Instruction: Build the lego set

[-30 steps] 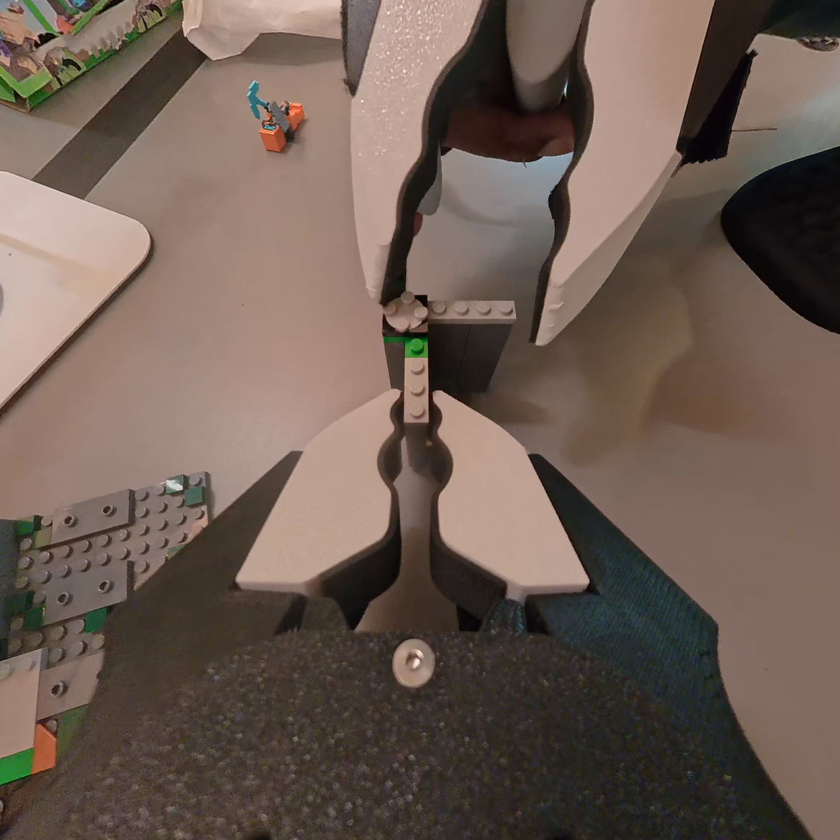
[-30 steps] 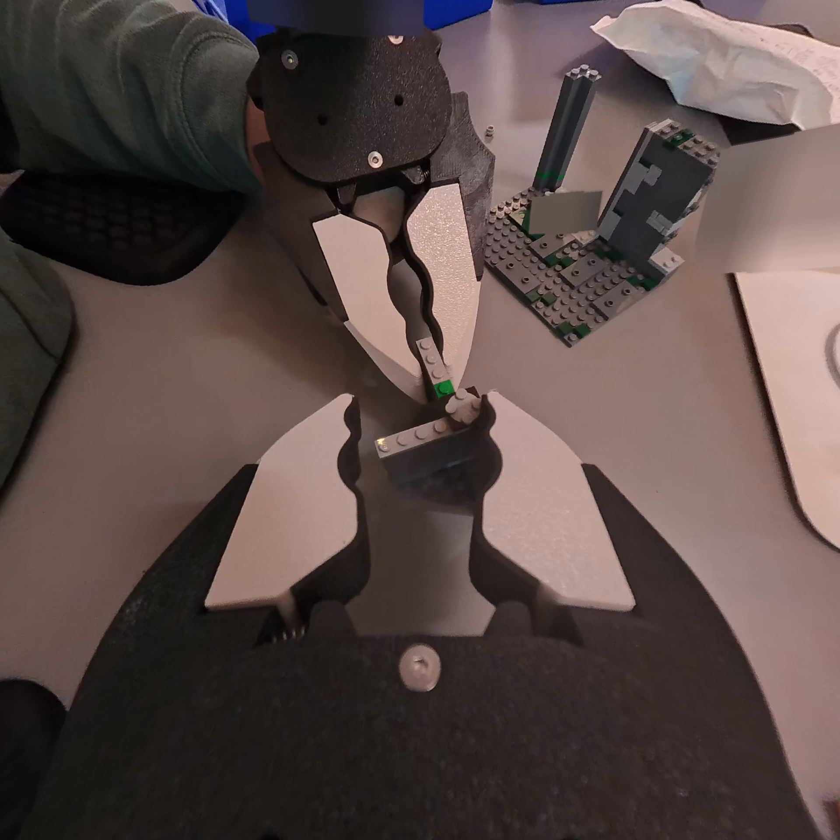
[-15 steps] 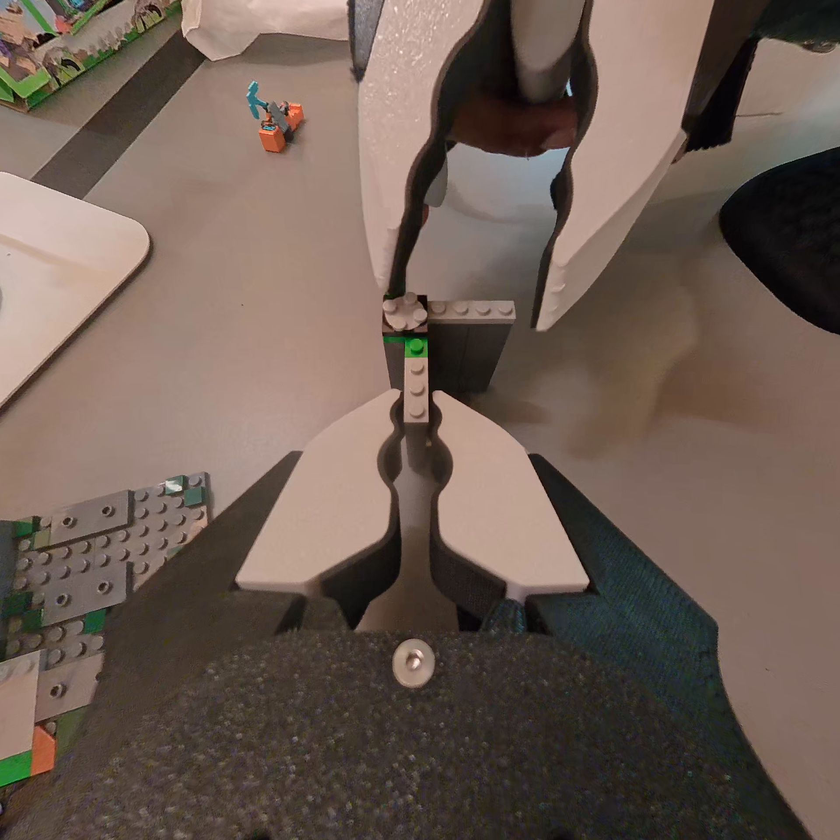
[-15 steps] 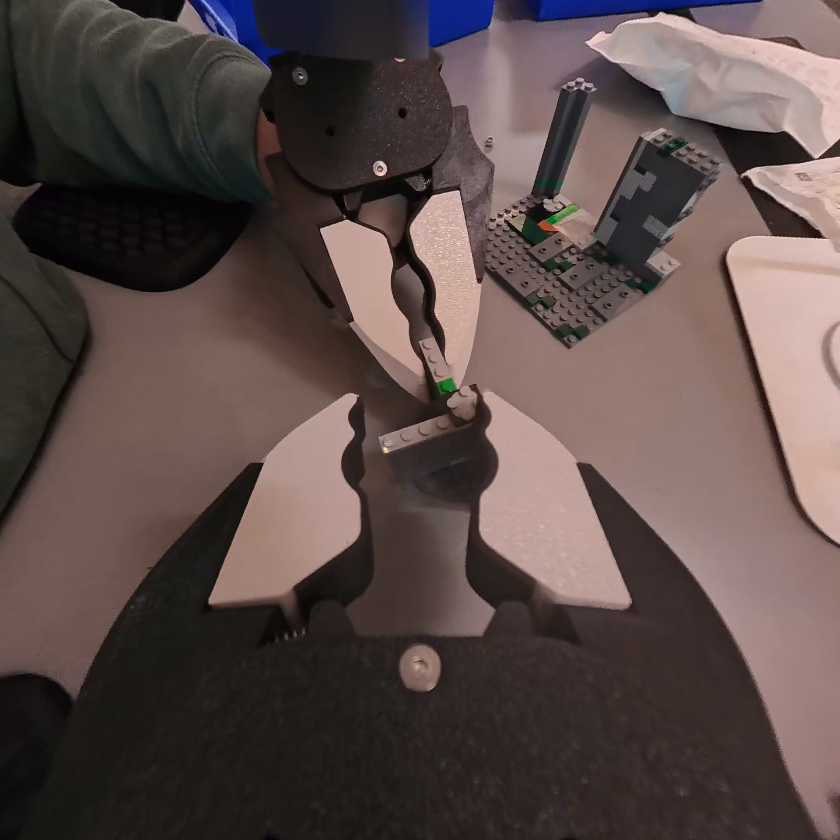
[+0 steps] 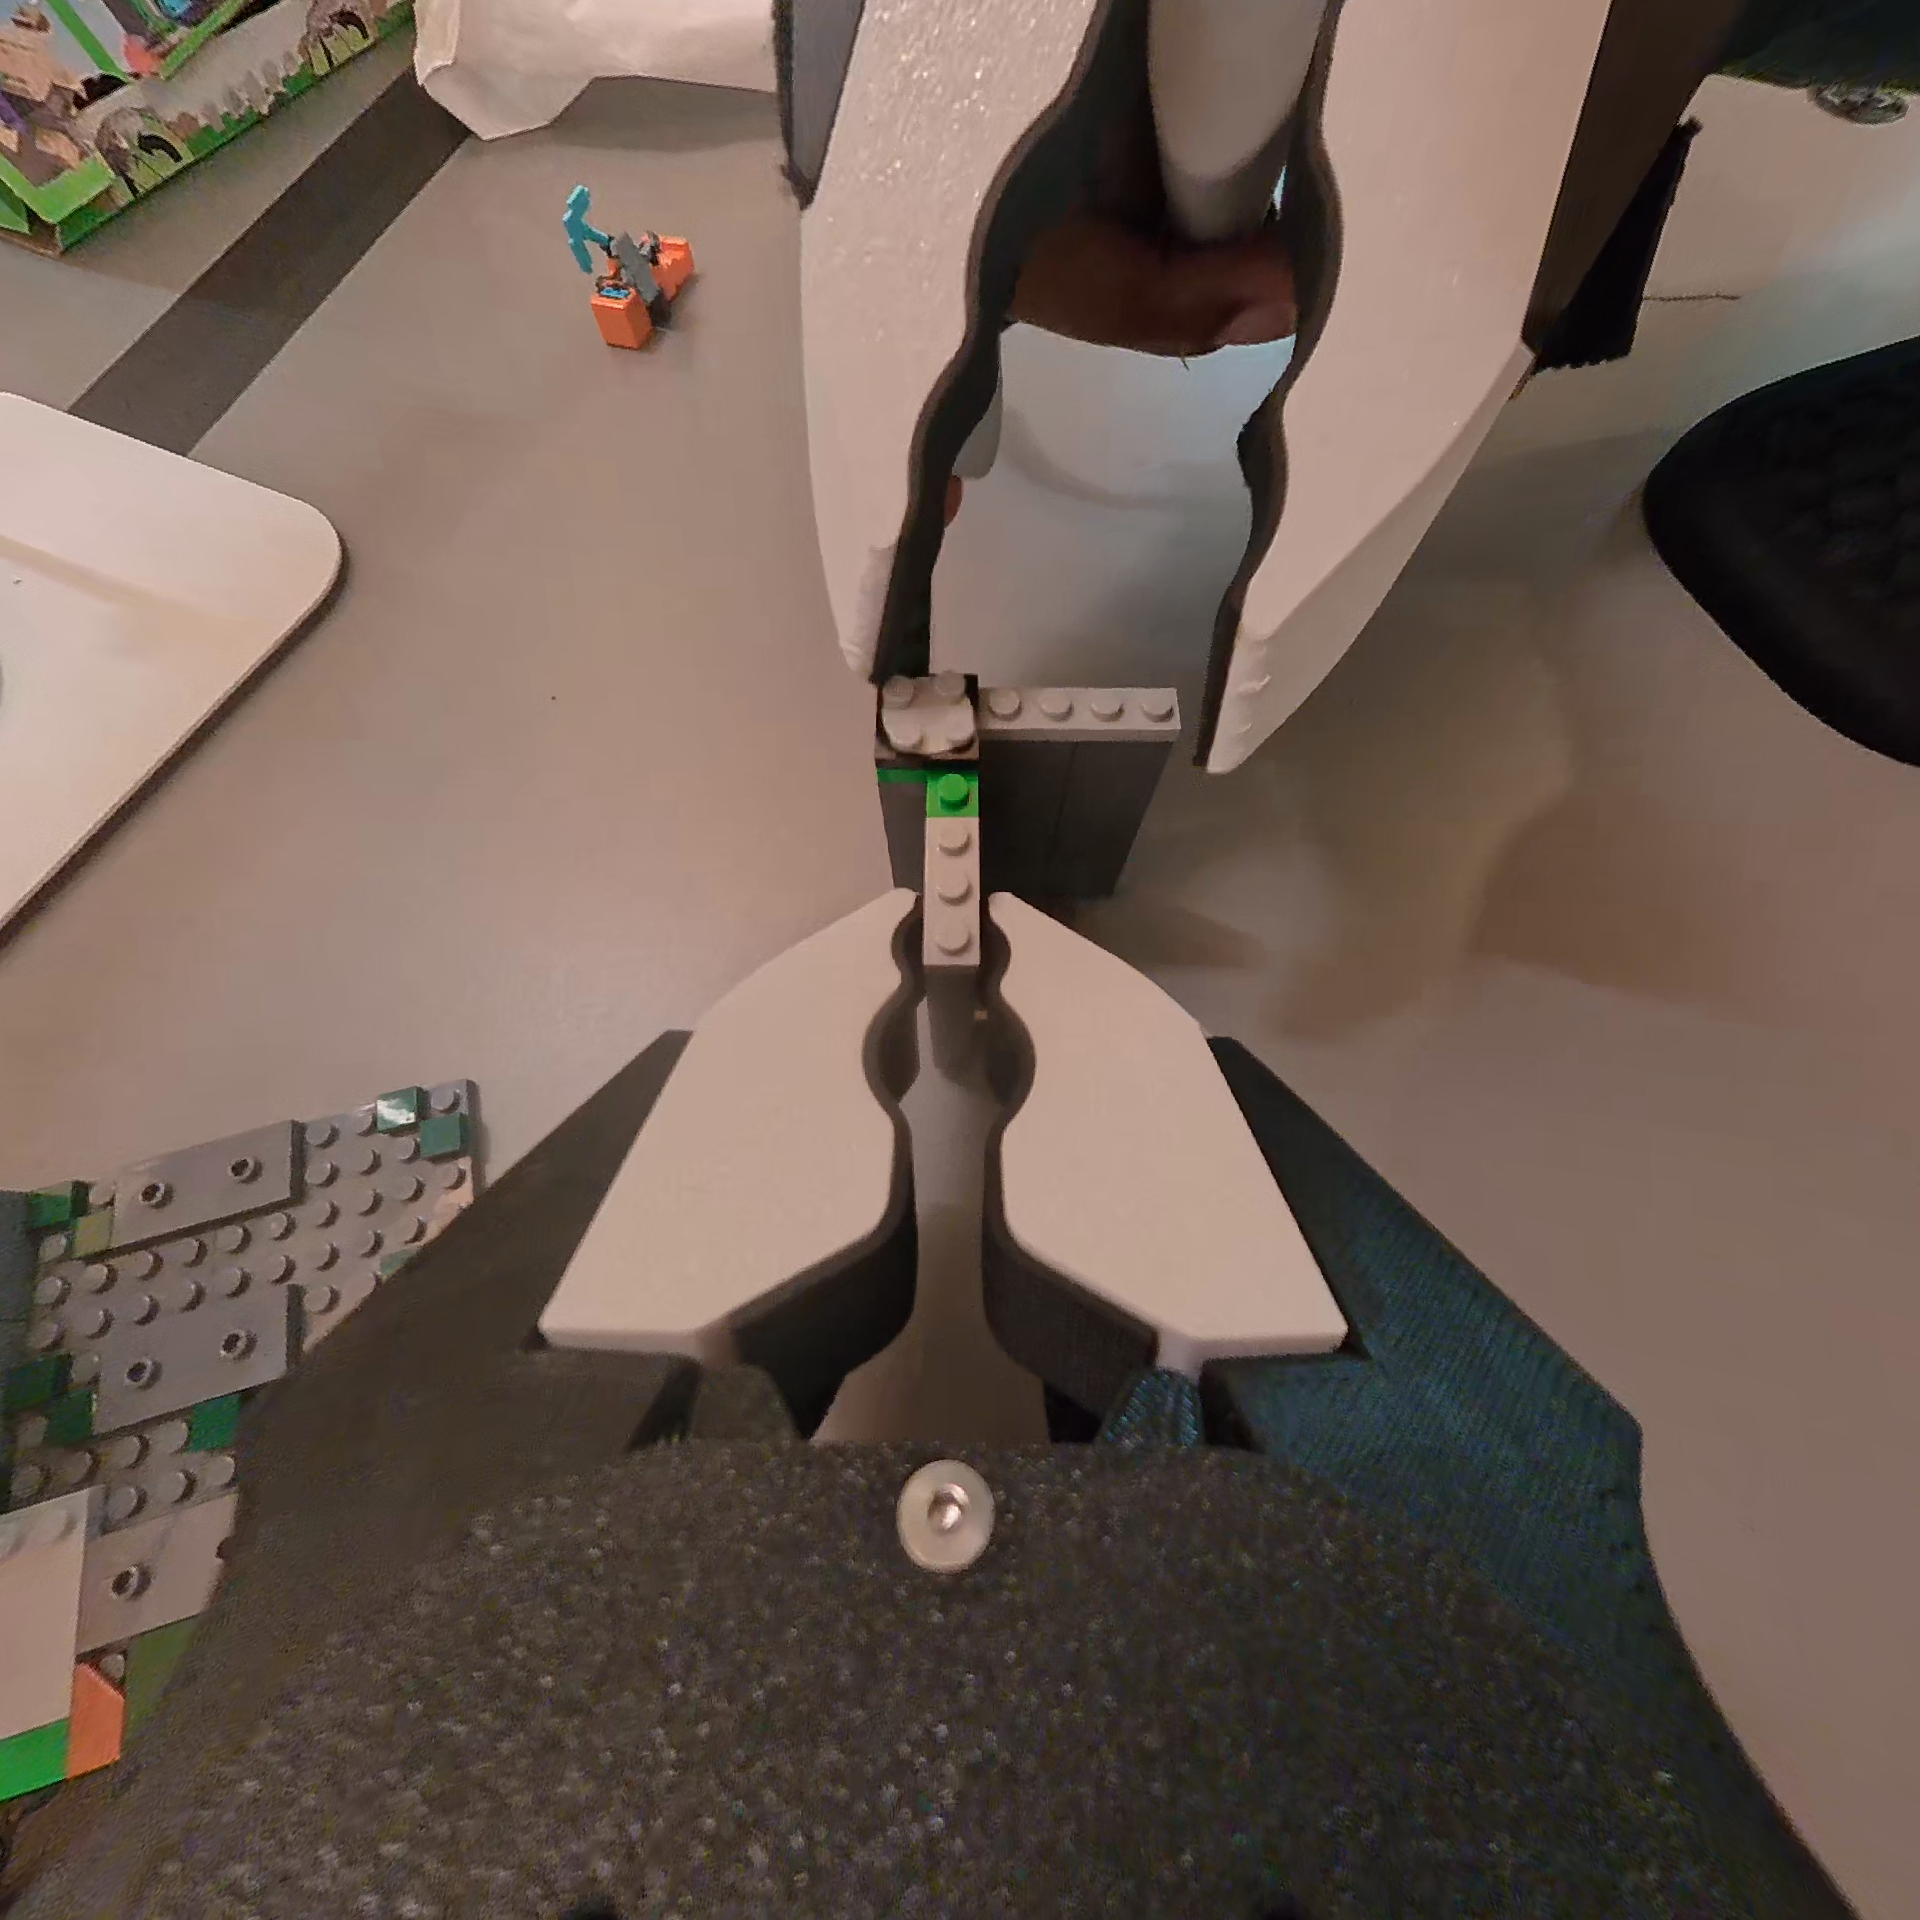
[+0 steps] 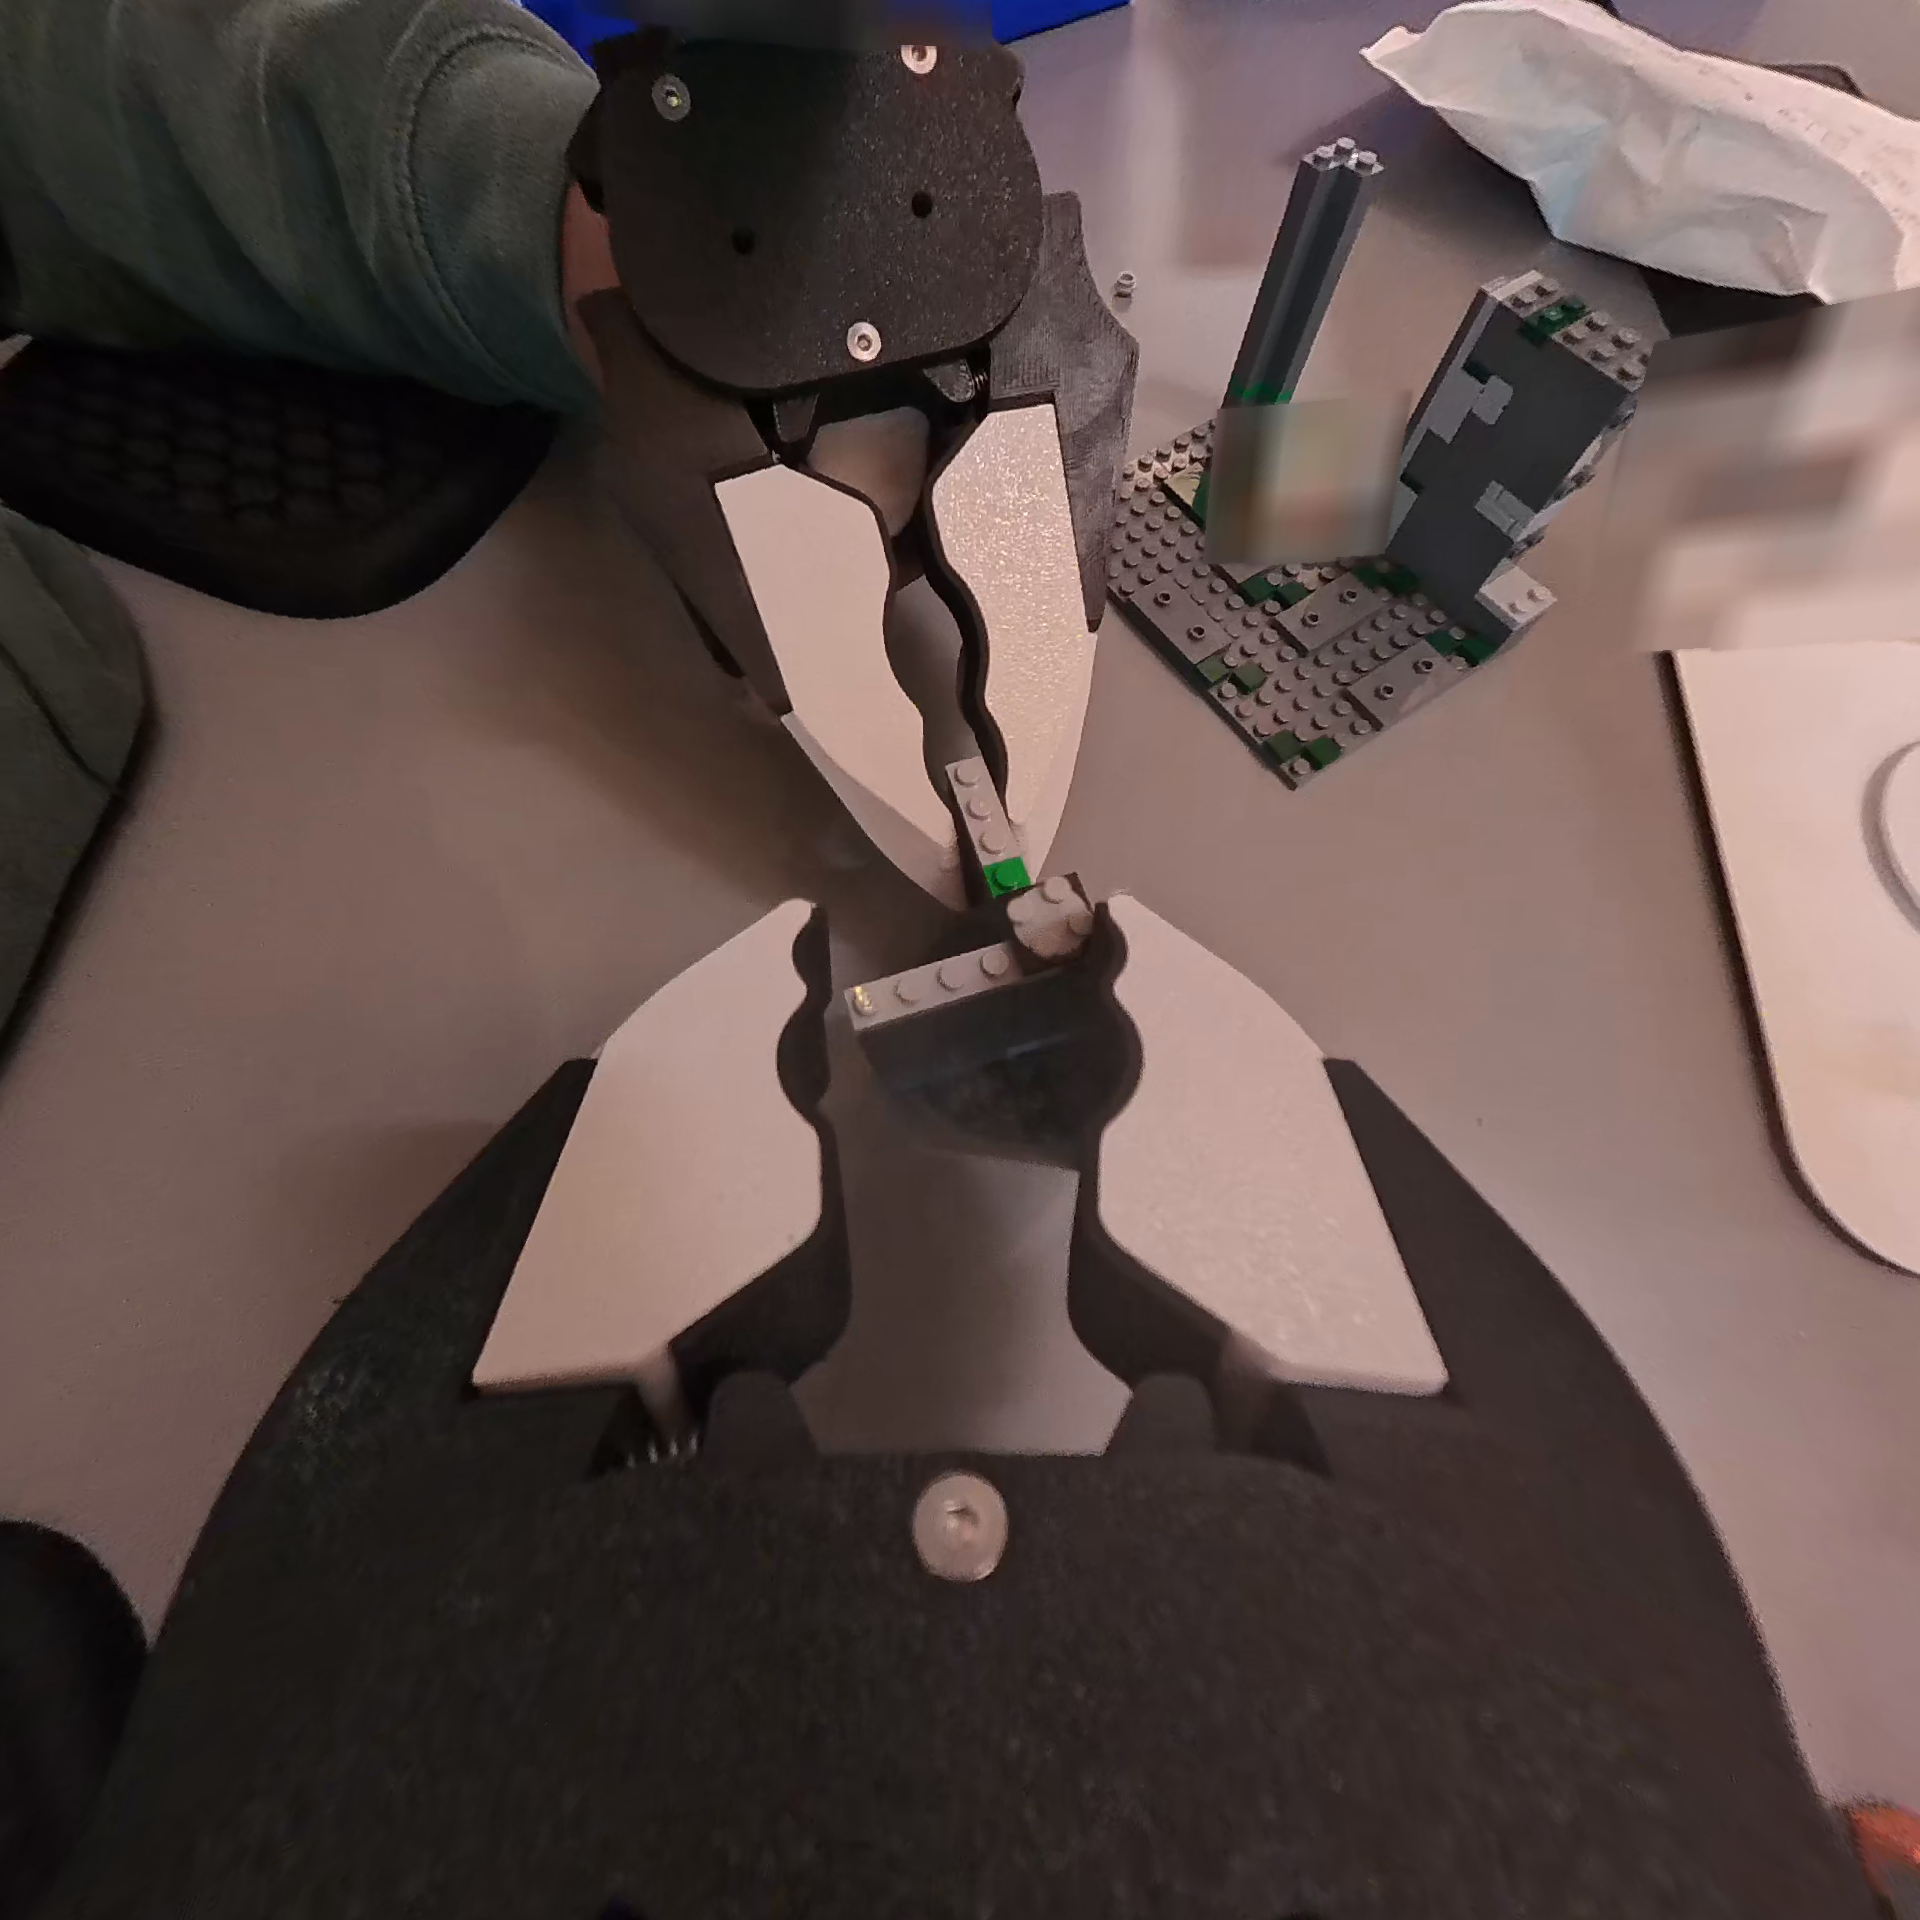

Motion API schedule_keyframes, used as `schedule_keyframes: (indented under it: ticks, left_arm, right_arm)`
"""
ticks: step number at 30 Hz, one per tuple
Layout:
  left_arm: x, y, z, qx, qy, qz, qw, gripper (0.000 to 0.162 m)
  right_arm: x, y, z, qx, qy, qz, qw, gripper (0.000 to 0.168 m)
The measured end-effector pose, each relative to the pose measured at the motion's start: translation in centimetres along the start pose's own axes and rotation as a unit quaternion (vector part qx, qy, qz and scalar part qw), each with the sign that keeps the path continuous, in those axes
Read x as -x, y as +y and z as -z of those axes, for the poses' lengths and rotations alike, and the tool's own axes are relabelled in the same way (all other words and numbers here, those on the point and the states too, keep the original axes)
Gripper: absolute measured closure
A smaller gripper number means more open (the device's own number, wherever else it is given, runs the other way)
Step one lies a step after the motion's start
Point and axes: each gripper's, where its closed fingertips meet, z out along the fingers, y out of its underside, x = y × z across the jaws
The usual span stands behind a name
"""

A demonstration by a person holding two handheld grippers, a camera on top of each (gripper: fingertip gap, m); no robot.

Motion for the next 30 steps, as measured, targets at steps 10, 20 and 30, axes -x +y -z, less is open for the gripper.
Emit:
schedule_keyframes:
  ticks: [10, 20, 30]
  left_arm:
    - [0.0, 0.0, 0.0, 0.0, -0.001, 0.001, 1.0, 0.155]
    - [-0.2, -0.1, 0.0, -0.009, 0.011, -0.011, 1.0, 0.155]
    - [-1.9, -0.5, 0.8, -0.071, 0.102, -0.053, 0.991, 0.155]
  right_arm:
    - [2.3, 0.3, 0.5, -0.003, -0.042, 0.001, 0.999, 0.128]
    - [-0.7, 0.6, 2.6, -0.064, 0.049, -0.022, 0.996, 0.126]
    - [-0.2, 3.5, 0.0, -0.071, -0.022, -0.031, 0.997, 0.142]
